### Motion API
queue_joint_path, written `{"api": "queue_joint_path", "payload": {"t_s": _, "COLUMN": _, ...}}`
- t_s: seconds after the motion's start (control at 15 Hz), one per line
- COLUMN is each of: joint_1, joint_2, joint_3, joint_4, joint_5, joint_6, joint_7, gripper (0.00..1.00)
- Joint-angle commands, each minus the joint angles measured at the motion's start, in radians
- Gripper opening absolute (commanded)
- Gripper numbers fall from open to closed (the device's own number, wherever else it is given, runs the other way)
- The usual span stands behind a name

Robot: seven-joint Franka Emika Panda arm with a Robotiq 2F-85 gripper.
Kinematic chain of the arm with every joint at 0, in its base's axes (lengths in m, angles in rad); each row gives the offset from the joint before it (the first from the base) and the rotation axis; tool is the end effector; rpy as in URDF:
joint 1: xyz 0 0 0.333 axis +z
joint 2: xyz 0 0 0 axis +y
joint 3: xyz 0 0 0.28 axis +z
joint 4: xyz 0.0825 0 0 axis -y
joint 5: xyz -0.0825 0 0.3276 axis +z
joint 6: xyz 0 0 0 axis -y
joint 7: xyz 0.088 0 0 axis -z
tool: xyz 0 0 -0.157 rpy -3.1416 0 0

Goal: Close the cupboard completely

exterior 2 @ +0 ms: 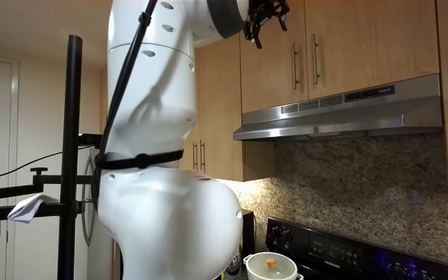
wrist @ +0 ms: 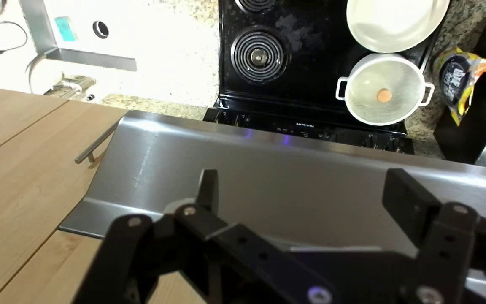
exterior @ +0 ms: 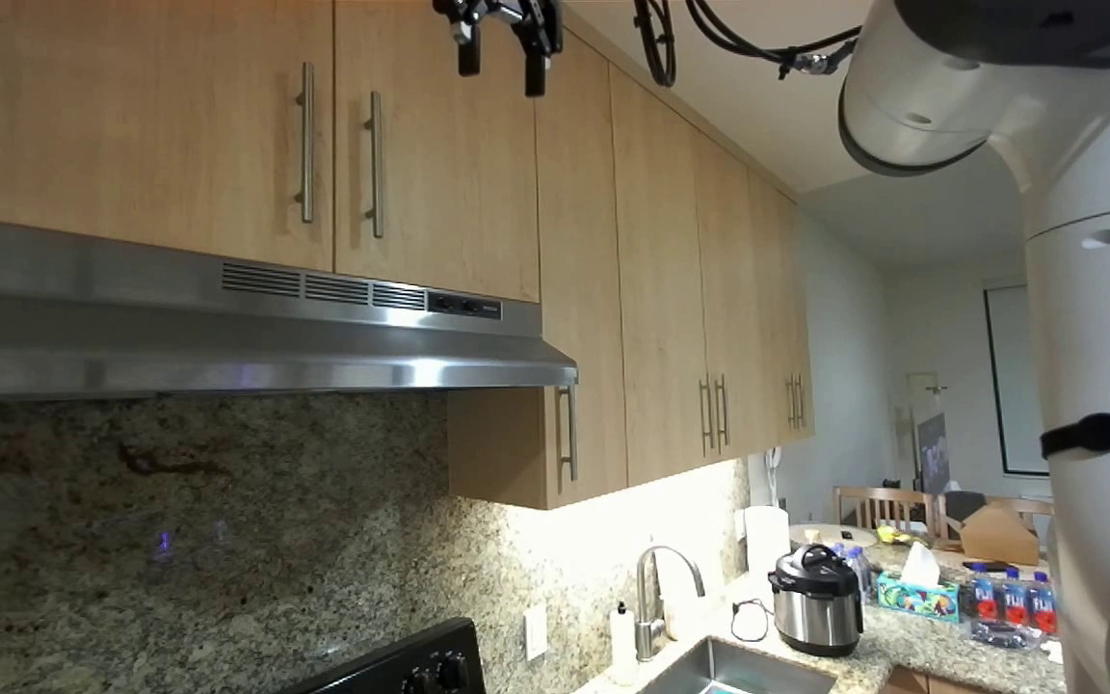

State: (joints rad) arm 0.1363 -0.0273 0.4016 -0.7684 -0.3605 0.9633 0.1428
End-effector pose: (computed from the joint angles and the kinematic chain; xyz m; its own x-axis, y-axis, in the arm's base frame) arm 0.3288 0.1282 0.7864 0.9437 0.1791 0.2781 0.1218 -0.9698 0.2112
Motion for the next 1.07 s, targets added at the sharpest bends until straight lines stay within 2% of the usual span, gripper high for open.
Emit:
{"api": "queue_joint_path", "payload": {"t_s": 0.0, "joint_1": 0.068, "joint_2": 0.056, "joint_3": -0.03, "joint_4": 0.102, "joint_5": 0.018, "joint_6": -0.132, "joint_7": 0.032, "gripper": 1.0}}
{"api": "queue_joint_path", "payload": {"t_s": 0.13, "joint_1": 0.096, "joint_2": 0.077, "joint_3": -0.048, "joint_4": 0.139, "joint_5": 0.039, "joint_6": -0.261, "joint_7": 0.053, "gripper": 1.0}}
{"api": "queue_joint_path", "payload": {"t_s": 0.2, "joint_1": 0.033, "joint_2": 0.084, "joint_3": -0.055, "joint_4": 0.003, "joint_5": 0.112, "joint_6": -0.188, "joint_7": 0.079, "gripper": 1.0}}
{"api": "queue_joint_path", "payload": {"t_s": 0.27, "joint_1": 0.03, "joint_2": 0.097, "joint_3": -0.067, "joint_4": 0.008, "joint_5": 0.155, "joint_6": -0.209, "joint_7": 0.092, "gripper": 1.0}}
{"api": "queue_joint_path", "payload": {"t_s": 0.4, "joint_1": 0.007, "joint_2": 0.121, "joint_3": -0.09, "joint_4": -0.059, "joint_5": 0.25, "joint_6": -0.194, "joint_7": 0.116, "gripper": 1.0}}
{"api": "queue_joint_path", "payload": {"t_s": 0.73, "joint_1": -0.041, "joint_2": 0.168, "joint_3": -0.127, "joint_4": -0.314, "joint_5": 0.391, "joint_6": -0.006, "joint_7": 0.089, "gripper": 1.0}}
{"api": "queue_joint_path", "payload": {"t_s": 1.0, "joint_1": -0.056, "joint_2": 0.139, "joint_3": -0.149, "joint_4": -0.555, "joint_5": 0.418, "joint_6": 0.167, "joint_7": 0.104, "gripper": 1.0}}
